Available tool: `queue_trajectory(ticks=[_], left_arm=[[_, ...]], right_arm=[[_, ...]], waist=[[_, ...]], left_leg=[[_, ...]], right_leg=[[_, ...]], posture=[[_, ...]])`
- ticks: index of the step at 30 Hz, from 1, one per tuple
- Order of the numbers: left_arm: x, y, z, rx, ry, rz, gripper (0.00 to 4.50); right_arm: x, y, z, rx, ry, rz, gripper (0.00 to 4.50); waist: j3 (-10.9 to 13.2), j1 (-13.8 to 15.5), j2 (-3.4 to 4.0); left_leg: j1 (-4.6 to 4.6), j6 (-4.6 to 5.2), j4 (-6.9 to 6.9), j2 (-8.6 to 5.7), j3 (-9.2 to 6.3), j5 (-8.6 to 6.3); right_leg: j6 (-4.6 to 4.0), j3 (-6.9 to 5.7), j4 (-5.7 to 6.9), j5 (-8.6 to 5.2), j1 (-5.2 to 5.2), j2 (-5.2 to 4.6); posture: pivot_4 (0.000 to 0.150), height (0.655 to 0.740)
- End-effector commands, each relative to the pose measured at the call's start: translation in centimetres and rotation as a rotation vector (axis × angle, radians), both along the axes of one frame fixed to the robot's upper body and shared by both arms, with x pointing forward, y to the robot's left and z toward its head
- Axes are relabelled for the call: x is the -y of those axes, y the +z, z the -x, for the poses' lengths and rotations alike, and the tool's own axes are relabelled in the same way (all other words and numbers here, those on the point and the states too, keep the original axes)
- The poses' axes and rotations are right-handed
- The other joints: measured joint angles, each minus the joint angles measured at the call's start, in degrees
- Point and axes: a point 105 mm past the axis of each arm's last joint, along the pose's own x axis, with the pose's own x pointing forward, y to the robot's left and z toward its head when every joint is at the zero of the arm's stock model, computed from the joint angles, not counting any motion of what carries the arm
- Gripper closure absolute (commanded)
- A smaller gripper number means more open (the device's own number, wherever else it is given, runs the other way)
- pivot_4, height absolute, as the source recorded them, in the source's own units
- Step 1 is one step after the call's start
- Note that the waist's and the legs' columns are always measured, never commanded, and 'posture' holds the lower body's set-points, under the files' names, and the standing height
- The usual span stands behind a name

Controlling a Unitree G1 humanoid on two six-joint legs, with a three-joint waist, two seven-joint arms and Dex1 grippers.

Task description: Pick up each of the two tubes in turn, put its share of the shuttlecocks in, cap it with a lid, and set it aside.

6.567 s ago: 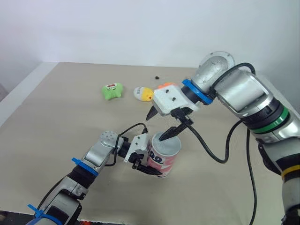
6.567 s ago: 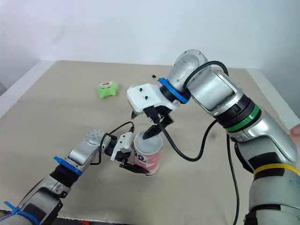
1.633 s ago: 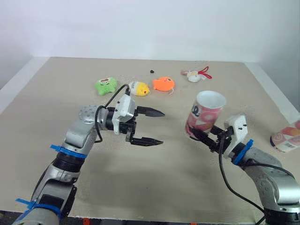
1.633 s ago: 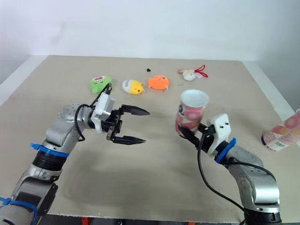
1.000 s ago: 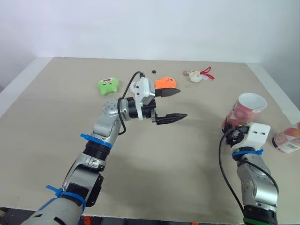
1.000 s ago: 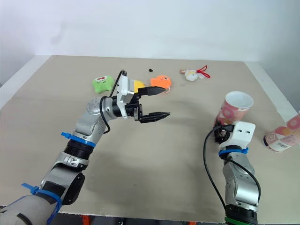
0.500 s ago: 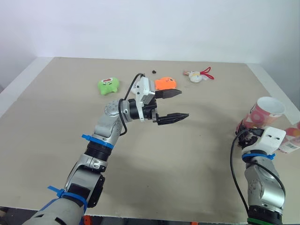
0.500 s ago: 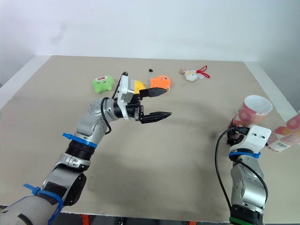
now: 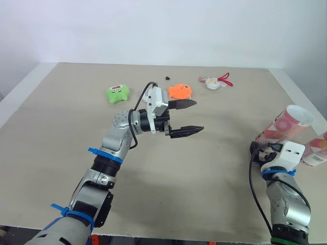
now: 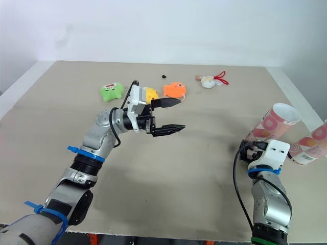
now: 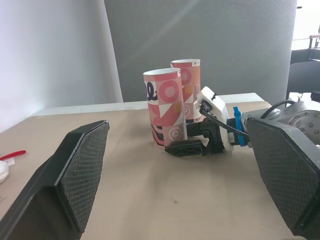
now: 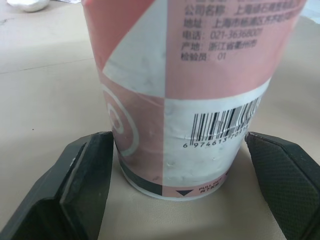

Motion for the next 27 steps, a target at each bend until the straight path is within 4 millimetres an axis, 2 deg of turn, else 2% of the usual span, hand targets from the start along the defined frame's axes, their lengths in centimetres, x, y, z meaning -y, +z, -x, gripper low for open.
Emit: queue_trajectory(ticks=[1, 7, 9, 14, 16, 20, 22, 25, 27], left_arm=[[-0.2, 1.1, 0.4, 0.048, -0.011, 0.016, 0.00], [-1.4, 0.8, 0.3, 0.025, 0.015, -0.010, 0.00], [-2.6, 0.2, 0.4, -0.021, 0.034, -0.043, 0.00], [-7.1, -2.9, 0.8, -0.164, 0.148, -0.151, 0.00], [-8.8, -3.9, 1.2, -0.196, 0.191, -0.186, 0.00], [-12.6, -6.0, 1.7, -0.299, 0.388, -0.213, 0.00], [-13.7, -6.8, 1.8, -0.319, 0.473, -0.215, 0.00], [-14.3, -7.2, 2.7, -0.347, 0.491, -0.196, 0.00], [-14.7, -7.4, 3.2, -0.354, 0.530, -0.179, 0.00]], right_arm=[[-0.8, 0.1, 0.6, -0.014, 0.068, -0.004, 0.02], [-1.3, -0.9, 2.7, -0.107, 0.138, 0.057, 0.02], [-1.5, -1.2, 3.6, -0.143, 0.170, 0.080, 0.02], [-2.4, -0.9, 5.3, -0.169, 0.285, 0.065, 0.02], [-4.3, -0.1, 5.5, -0.153, 0.406, 0.031, 0.02], [-14.0, 3.1, 6.1, -0.073, 0.924, -0.035, 0.02], [-17.5, 4.3, 6.8, -0.041, 1.118, -0.047, 0.02], [-19.7, 4.8, 6.8, -0.031, 1.234, -0.054, 0.02], [-20.7, 4.6, 6.1, -0.027, 1.273, -0.057, 0.02]], waist=[[0.0, 0.0, 0.00], [0.0, 0.0, 0.02], [0.0, 0.0, 0.04], [0.0, -0.1, 0.04], [0.0, -0.1, 0.03], [0.0, -0.8, 0.08], [0.1, -1.2, 0.08], [0.2, -1.3, -0.07], [0.2, -1.1, -0.13]], left_leg=[[0.00, 0.00, 0.00, 0.00, -0.01, 0.00], [0.01, 0.00, -0.04, 0.03, -0.05, 0.00], [0.04, 0.00, -0.06, 0.04, -0.05, 0.00], [0.22, 0.01, -0.26, 0.14, -0.02, -0.01], [0.23, 0.01, -0.26, 0.22, -0.06, -0.01], [0.35, 0.01, -0.27, 0.45, -0.03, -0.01], [0.41, 0.01, -0.26, 0.51, -0.05, -0.01], [0.52, 0.01, -0.23, 0.52, -0.04, -0.01], [0.51, -0.02, -0.21, 0.51, -0.01, 0.00]], right_leg=[[-0.01, 0.00, 0.00, -0.01, 0.00, 0.01], [-0.05, -0.02, 0.00, -0.05, 0.00, 0.04], [-0.06, -0.02, 0.00, -0.06, 0.02, 0.04], [-0.23, -0.02, 0.03, -0.18, 0.04, 0.10], [-0.29, -0.08, 0.05, -0.19, 0.04, 0.15], [-0.63, 0.06, 0.07, -0.29, 0.04, 0.23], [-0.64, 0.07, 0.09, -0.26, 0.06, 0.29], [-0.66, 0.05, 0.10, -0.22, 0.16, 0.32], [-0.66, 0.01, 0.09, -0.23, 0.18, 0.30]], posture=[[0.150, 0.7400], [0.150, 0.7400], [0.150, 0.7400], [0.150, 0.7400], [0.150, 0.7400], [0.150, 0.7400], [0.150, 0.7400], [0.150, 0.7400], [0.150, 0.7400]])
